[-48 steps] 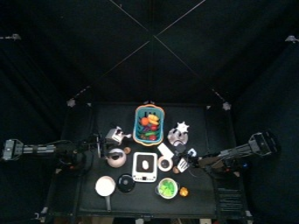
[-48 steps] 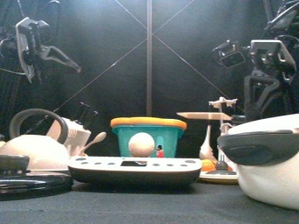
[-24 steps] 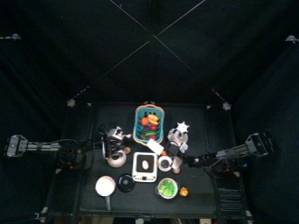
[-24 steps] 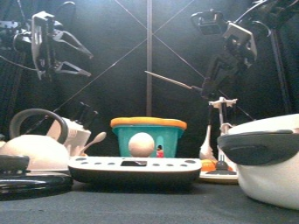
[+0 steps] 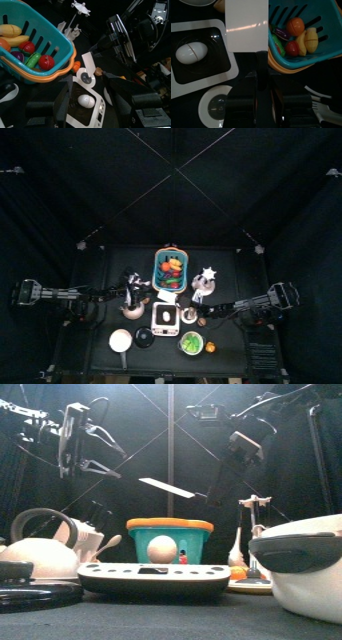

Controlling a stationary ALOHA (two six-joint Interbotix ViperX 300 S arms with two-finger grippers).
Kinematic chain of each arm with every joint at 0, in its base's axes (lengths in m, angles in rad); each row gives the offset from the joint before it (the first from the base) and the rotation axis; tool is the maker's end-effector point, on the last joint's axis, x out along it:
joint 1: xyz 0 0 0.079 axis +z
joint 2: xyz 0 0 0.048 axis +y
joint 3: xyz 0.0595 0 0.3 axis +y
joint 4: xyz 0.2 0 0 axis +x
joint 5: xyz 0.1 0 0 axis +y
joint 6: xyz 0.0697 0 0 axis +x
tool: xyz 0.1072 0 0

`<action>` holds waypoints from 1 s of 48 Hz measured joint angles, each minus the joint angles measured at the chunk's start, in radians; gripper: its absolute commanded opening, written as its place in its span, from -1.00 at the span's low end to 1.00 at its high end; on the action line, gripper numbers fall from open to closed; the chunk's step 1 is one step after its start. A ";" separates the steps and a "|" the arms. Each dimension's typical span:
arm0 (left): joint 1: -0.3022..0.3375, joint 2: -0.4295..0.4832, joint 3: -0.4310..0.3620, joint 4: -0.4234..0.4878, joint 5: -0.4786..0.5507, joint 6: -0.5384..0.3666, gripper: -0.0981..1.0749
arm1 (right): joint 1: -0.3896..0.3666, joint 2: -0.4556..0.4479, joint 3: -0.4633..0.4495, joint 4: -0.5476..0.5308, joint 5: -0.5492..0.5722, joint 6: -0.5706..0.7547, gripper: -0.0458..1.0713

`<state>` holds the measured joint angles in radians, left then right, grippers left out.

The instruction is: Grab cleaver with other hand

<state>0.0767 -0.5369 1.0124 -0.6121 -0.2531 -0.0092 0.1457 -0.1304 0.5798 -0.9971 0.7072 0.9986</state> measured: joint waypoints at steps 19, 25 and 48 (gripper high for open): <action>-0.015 0.098 -0.066 0.000 -0.006 0.000 0.62 | 0.002 0.034 -0.041 -0.069 0.000 0.000 -0.16; -0.015 0.107 -0.069 -0.005 -0.012 -0.005 0.61 | 0.002 0.043 -0.048 -0.089 0.000 0.000 -0.16; -0.015 0.112 -0.051 0.014 -0.038 -0.133 0.06 | 0.003 0.046 -0.048 -0.097 -0.003 -0.002 -0.16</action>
<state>0.0614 -0.4249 0.9618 -0.5983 -0.2915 -0.1427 0.1488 -0.0844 0.5323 -1.0937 0.7041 0.9971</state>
